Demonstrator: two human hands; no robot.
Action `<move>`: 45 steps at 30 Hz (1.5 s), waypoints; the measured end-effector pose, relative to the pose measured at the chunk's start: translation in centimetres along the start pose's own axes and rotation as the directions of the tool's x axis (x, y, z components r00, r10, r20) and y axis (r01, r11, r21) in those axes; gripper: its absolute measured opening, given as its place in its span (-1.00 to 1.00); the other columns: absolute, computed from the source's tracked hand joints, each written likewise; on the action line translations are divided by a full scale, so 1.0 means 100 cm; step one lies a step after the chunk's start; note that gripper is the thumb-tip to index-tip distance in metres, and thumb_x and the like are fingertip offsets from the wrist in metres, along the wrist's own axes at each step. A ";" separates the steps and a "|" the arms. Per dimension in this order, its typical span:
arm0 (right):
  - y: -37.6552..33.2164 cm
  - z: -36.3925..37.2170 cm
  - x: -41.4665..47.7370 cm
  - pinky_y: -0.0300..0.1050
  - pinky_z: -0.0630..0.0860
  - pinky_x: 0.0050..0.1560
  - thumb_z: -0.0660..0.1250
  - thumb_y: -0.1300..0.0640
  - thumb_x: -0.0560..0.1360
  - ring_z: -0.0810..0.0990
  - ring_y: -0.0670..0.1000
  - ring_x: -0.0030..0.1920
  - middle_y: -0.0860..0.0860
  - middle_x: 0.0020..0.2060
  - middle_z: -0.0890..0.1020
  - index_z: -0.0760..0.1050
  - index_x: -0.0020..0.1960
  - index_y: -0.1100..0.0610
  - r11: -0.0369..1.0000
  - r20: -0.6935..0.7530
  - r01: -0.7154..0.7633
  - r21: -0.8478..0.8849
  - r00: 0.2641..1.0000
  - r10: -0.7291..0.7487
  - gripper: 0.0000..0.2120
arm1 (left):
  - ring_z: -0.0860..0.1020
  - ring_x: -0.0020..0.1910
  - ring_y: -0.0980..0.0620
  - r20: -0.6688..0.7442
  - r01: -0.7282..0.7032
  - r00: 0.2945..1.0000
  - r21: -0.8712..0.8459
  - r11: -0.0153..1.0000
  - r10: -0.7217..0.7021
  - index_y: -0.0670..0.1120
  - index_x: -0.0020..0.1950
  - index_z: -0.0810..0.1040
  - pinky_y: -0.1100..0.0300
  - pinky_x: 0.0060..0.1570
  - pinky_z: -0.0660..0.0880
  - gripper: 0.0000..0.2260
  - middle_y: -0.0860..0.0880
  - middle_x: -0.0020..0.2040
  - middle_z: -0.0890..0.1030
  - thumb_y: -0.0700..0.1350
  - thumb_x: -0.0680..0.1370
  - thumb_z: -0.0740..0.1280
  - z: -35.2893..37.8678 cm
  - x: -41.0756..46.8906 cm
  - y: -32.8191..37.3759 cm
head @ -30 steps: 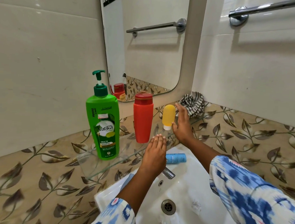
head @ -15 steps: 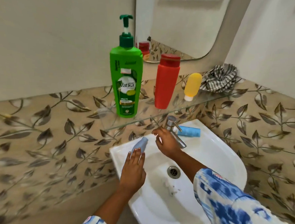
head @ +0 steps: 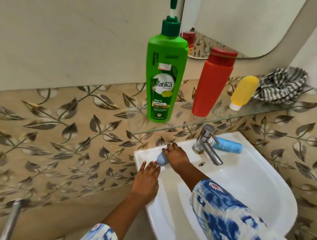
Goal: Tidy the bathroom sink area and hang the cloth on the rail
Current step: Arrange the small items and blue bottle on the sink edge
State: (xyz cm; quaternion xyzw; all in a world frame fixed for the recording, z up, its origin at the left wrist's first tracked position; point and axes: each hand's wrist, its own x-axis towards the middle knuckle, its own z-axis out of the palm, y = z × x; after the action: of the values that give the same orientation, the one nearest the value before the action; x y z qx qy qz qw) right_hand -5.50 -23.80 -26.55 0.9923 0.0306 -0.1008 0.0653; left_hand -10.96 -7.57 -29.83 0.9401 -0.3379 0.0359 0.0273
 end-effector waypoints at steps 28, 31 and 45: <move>0.007 0.064 -0.065 -0.20 0.30 0.36 0.25 0.33 0.48 0.43 0.04 0.31 0.09 0.29 0.46 0.35 0.34 0.18 0.534 -0.293 0.000 0.845 0.836 0.464 -0.57 | 0.62 0.09 -0.02 -0.146 -0.065 0.988 -0.156 0.986 0.042 -0.15 0.05 0.65 0.10 0.42 -0.04 -0.61 -0.11 0.07 0.68 -0.08 0.27 0.54 0.006 0.009 0.018; 0.019 0.083 -0.093 -0.23 0.34 0.30 0.22 0.33 0.50 0.49 0.00 0.24 0.06 0.21 0.55 0.45 0.26 0.16 0.569 -0.288 -0.065 0.820 0.812 0.507 -0.66 | 0.59 0.15 -0.02 -0.140 -0.068 0.989 -0.166 0.984 0.045 -0.10 0.11 0.63 0.13 0.44 -0.19 -0.61 -0.08 0.14 0.65 -0.04 0.31 0.51 0.006 0.015 0.038; 0.162 0.066 -0.125 -0.07 0.57 -0.07 0.30 0.22 0.44 0.61 0.06 -0.02 0.05 0.04 0.61 0.51 0.10 0.07 0.557 -0.301 -0.398 0.729 0.545 0.783 -0.77 | 0.58 0.17 -0.08 -0.300 -0.244 0.939 -0.225 0.944 0.171 -0.15 0.16 0.59 -0.14 0.23 0.39 -0.61 -0.13 0.16 0.63 -0.13 0.36 0.49 -0.047 0.090 0.142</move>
State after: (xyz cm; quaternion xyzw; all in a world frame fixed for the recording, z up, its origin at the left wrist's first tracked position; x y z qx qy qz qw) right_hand -17.85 -41.35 -28.43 0.8805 -0.3402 0.2437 -0.2227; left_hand -13.34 -23.82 -24.03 0.8730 -0.4304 0.1251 0.1925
